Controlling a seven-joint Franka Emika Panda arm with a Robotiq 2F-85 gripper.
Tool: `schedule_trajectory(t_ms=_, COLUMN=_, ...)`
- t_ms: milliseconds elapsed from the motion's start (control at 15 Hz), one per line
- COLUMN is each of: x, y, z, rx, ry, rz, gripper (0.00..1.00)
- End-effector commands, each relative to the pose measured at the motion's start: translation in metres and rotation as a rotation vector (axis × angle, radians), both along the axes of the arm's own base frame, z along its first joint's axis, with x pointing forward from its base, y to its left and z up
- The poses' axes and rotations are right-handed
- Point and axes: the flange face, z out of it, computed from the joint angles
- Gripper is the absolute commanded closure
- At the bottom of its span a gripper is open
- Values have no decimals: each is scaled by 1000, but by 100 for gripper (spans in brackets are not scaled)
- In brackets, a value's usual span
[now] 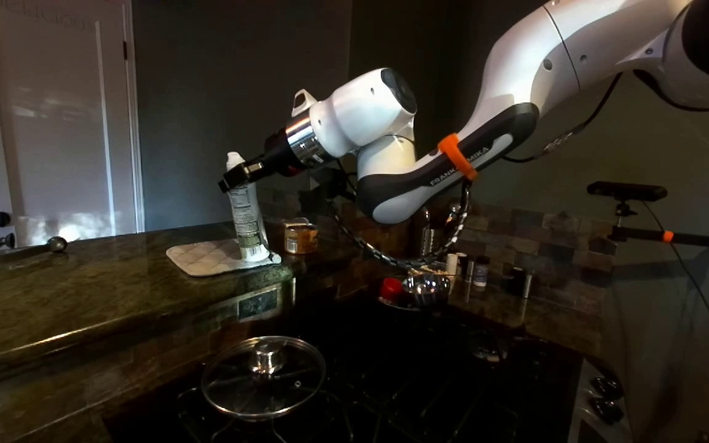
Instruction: Put the white spray can on the upper cabinet.
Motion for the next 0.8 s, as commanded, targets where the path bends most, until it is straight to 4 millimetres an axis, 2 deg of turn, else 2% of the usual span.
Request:
schedule_trajectory(t_ms=0, x=12, y=12, z=6, rx=33, ry=-92, rz=135, gripper=67)
schedule_trajectory(t_ms=133, x=15, y=28, z=3, rx=56, ry=-148, rz=215, gripper=67)
schedule_trajectory(t_ms=333, x=18, y=60, z=-29, rx=112, ry=-146, rz=356, gripper=67)
schedule_trajectory(t_ms=533, x=23, y=83, z=-60, rx=96, ry=-128, rz=435, gripper=67)
schedule_trajectory(t_ms=600, x=26, y=89, z=-65, rx=90, ry=-135, rz=457, gripper=67)
schedule_trajectory(t_ms=733, x=34, y=92, z=-60, rx=110, ry=-177, rz=476, gripper=67)
